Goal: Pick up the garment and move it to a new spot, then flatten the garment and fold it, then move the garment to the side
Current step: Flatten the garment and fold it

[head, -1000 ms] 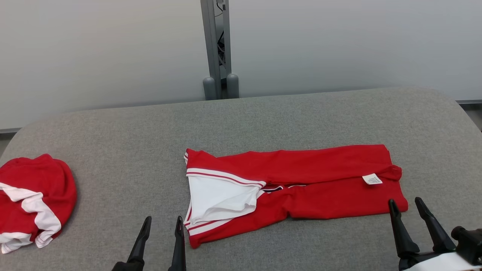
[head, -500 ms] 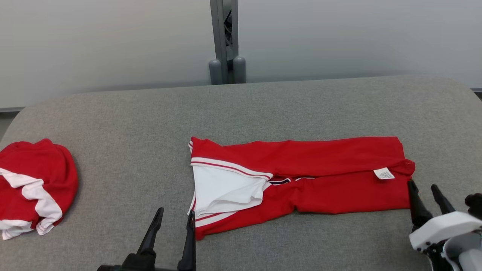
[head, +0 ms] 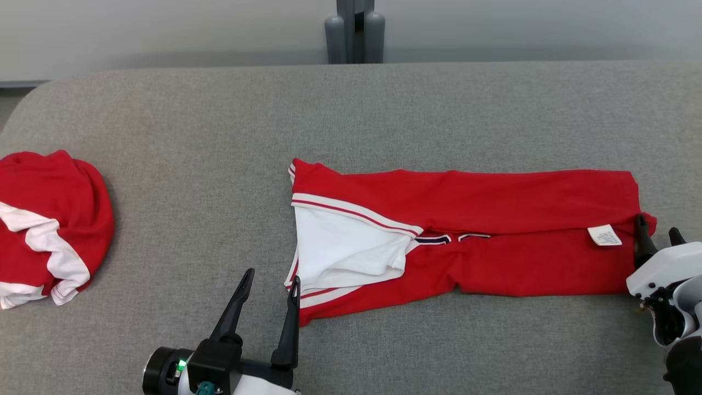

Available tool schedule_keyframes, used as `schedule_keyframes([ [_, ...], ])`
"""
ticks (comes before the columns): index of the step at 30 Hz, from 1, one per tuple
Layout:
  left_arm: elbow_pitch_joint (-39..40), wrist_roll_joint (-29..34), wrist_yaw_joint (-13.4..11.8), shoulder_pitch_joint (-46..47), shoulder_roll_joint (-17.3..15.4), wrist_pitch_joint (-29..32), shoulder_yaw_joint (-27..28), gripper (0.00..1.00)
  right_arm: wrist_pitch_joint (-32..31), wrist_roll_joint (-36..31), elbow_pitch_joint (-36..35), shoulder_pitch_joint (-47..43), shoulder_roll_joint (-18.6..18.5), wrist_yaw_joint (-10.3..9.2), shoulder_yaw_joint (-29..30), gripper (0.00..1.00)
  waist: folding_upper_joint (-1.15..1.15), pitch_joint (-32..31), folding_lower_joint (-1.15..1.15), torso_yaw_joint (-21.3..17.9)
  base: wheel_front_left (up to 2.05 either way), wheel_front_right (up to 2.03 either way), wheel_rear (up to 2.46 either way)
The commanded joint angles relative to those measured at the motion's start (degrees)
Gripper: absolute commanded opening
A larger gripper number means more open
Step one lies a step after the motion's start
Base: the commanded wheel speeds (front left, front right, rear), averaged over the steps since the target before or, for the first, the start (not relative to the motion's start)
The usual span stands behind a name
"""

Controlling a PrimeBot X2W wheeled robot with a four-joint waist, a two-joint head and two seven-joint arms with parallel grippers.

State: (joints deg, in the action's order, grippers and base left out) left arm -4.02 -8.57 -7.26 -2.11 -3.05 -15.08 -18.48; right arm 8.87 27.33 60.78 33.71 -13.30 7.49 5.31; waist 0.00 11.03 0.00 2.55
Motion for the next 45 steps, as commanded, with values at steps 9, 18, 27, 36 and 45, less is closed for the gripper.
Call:
schedule_keyframes([
  [9,-1.1,0.4,0.7,3.3,0.0,-0.1,-0.1,1.0,-1.4,-0.6,10.3,3.8,2.4,-0.01,-3.0,0.0,0.0,2.3,0.0,-0.1,0.0,0.0,0.0],
  [18,-1.4,0.8,1.1,2.1,-0.1,-0.1,0.2,1.0,1.8,2.0,6.6,3.2,-2.2,-0.02,-5.0,0.0,0.0,0.2,0.0,-1.0,0.0,0.0,0.0],
  [27,-1.8,1.0,1.8,1.7,-0.1,-0.1,0.1,1.0,0.8,3.1,3.7,3.9,-6.1,-0.01,-8.4,0.0,0.0,-1.0,0.0,-1.8,0.0,0.0,0.0],
  [36,-2.7,0.7,1.7,1.0,0.0,-0.1,-0.4,1.0,-7.8,13.7,-10.9,-1.5,-4.7,0.0,-14.3,0.0,0.0,-3.1,0.0,-2.1,0.0,0.0,0.0],
  [45,-3.2,0.0,1.4,0.9,0.0,-0.1,-1.1,1.0,-17.7,22.7,-29.7,-7.2,-3.6,0.0,-16.8,0.0,0.0,-4.6,0.0,-1.7,0.0,0.0,0.0],
])
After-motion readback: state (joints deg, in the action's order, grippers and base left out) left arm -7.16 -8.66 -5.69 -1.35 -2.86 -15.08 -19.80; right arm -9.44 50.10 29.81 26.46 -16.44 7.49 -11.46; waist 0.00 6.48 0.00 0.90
